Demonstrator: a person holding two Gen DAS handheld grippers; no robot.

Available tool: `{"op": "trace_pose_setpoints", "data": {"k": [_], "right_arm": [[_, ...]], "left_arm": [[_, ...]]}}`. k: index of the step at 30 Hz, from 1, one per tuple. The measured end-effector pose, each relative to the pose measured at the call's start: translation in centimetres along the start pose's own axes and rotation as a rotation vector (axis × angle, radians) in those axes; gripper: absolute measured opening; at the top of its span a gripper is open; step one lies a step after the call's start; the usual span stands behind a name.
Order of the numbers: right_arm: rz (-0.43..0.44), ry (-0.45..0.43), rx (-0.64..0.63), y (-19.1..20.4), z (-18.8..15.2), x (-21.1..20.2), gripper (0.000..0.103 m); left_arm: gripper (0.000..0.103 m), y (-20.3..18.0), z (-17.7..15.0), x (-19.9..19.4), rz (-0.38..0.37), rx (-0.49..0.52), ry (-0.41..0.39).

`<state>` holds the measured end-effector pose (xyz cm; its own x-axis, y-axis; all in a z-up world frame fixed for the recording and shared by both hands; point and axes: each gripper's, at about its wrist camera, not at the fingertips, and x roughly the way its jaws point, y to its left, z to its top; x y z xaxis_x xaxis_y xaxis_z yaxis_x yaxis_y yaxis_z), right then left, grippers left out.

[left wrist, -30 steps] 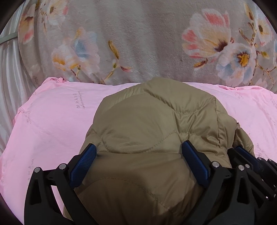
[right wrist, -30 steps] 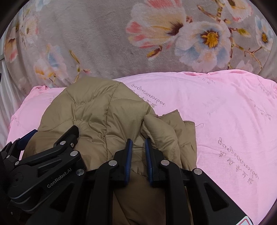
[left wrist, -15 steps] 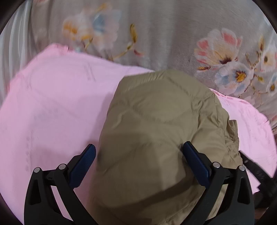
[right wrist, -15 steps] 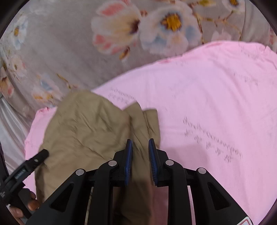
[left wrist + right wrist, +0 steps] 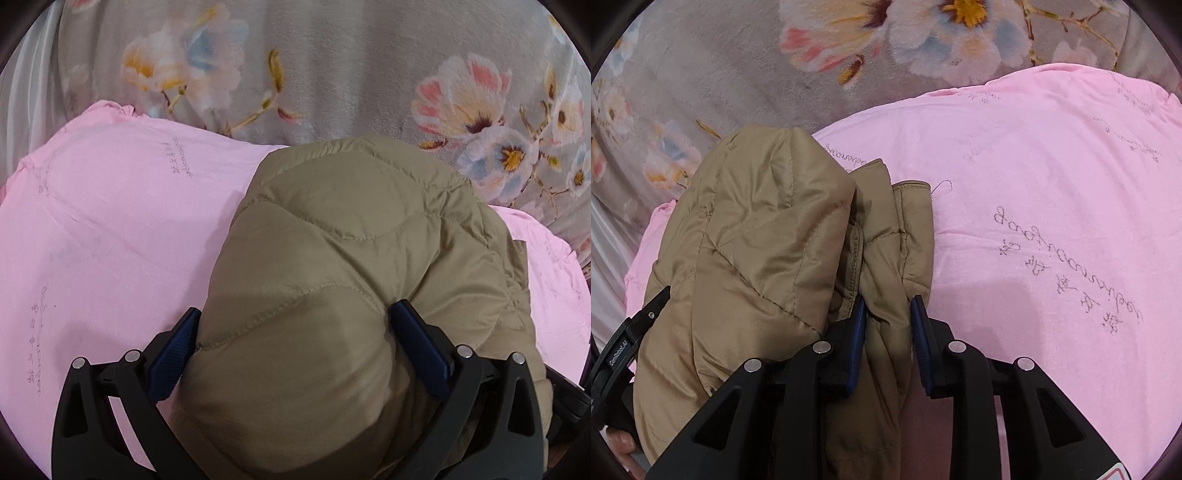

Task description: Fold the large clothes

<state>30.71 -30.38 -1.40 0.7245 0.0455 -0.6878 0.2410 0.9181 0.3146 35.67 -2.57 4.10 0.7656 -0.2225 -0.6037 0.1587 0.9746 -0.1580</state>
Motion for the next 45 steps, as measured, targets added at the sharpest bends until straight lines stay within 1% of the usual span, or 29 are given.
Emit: {"op": "trace_pose_setpoints", "data": {"k": [4,5,6,8,9,11,13,14,17,19,21,23,25,28,30,32,34,37,39,42,44,45], "right_arm": [[-0.010,-0.002,0.002,-0.1,0.1,-0.2,0.026],[-0.020,-0.014,0.001,-0.1,0.2,-0.6,0.026],[-0.049,-0.035,-0.009,0.1,0.3,-1.3,0.026],[-0.122,-0.135,-0.061,1.5,0.0,-4.3,0.026],[-0.124,-0.171,-0.081,2.2,-0.2,-5.6,0.026],[-0.093,-0.200,-0.136,3.8,-0.7,-7.7,0.026],[-0.083,-0.196,-0.206,5.5,-1.4,-8.2,0.026],[-0.090,-0.179,-0.256,6.6,-2.0,-7.8,0.026],[-0.160,-0.150,-0.330,7.7,-3.2,-5.7,0.026],[-0.163,-0.140,-0.316,7.4,-3.3,-5.6,0.026],[-0.140,-0.144,-0.282,7.0,-3.3,-6.9,0.026],[-0.134,-0.165,-0.282,7.0,-3.7,-8.2,0.027],[-0.135,-0.177,-0.288,7.1,-4.3,-9.3,0.029],[-0.139,-0.180,-0.296,7.0,-5.8,-10.7,0.036],[-0.151,-0.190,-0.301,6.9,-7.0,-11.5,0.048],[-0.159,-0.198,-0.298,6.6,-8.2,-12.4,0.056],[-0.157,-0.189,-0.288,6.2,-9.1,-13.0,0.059],[-0.162,-0.176,-0.280,5.7,-10.7,-14.1,0.066],[-0.168,-0.172,-0.284,5.4,-11.7,-14.8,0.075],[-0.191,-0.177,-0.298,5.1,-13.5,-16.0,0.083],[-0.199,-0.177,-0.303,4.8,-14.7,-16.6,0.086],[-0.200,-0.171,-0.302,4.6,-15.3,-16.9,0.086]], "left_arm": [[0.098,-0.3,0.1,-0.2,0.028,0.017,-0.014],[0.098,-0.5,0.2,-0.5,0.042,0.023,-0.017],[0.098,-0.7,0.2,-0.8,0.059,0.032,-0.017],[0.098,-1.1,0.3,-2.0,0.096,0.057,-0.007],[0.098,-1.2,0.3,-2.6,0.110,0.068,-0.005],[0.098,-1.5,0.3,-3.7,0.139,0.095,-0.003],[0.098,-1.9,0.3,-4.4,0.163,0.111,0.008],[0.098,-2.1,0.2,-4.5,0.170,0.112,0.012],[0.098,-2.5,0.0,-4.9,0.200,0.127,0.011],[0.098,-2.7,-0.2,-5.3,0.216,0.145,0.011],[0.098,-3.0,-0.4,-5.9,0.230,0.169,0.010],[0.098,-3.4,-0.7,-6.8,0.251,0.199,-0.002],[0.098,-3.8,-1.3,-7.8,0.258,0.221,-0.012],[0.098,-4.2,-2.5,-9.3,0.244,0.219,-0.010],[0.098,-4.3,-3.4,-10.3,0.239,0.215,-0.011],[0.098,-4.3,-4.4,-11.2,0.245,0.212,-0.015],[0.098,-4.2,-5.3,-12.3,0.239,0.198,-0.014],[0.098,-3.9,-6.9,-13.5,0.219,0.165,-0.002],[0.098,-3.8,-8.1,-14.1,0.211,0.154,0.005],[0.098,-3.8,-10.4,-15.4,0.208,0.149,0.008],[0.098,-3.8,-11.9,-16.1,0.210,0.154,0.019],[0.098,-3.8,-12.6,-16.3,0.212,0.159,0.026]]}}
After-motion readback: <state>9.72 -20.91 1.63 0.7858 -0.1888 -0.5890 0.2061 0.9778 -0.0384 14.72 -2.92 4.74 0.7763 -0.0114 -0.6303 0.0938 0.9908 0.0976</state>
